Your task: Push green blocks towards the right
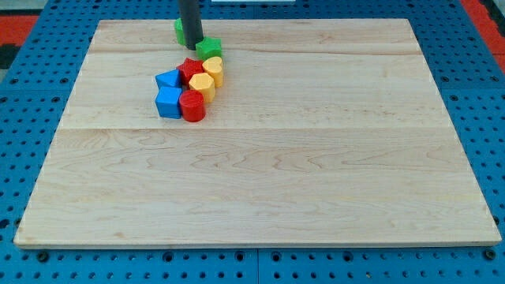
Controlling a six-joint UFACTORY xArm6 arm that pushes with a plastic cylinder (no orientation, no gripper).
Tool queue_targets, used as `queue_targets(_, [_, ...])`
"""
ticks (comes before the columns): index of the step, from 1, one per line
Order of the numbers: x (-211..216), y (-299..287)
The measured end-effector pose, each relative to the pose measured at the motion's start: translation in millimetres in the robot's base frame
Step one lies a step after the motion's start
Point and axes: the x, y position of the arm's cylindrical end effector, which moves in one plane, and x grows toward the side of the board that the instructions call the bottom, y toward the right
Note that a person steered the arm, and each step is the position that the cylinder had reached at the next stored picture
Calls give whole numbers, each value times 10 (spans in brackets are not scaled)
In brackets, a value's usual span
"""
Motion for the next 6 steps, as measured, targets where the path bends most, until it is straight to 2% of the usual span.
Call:
queue_targets(3, [38,1226])
queue_targets(4, [174,1479])
queue_targets(5, [-308,1431])
queue_targets(6, [-340,762])
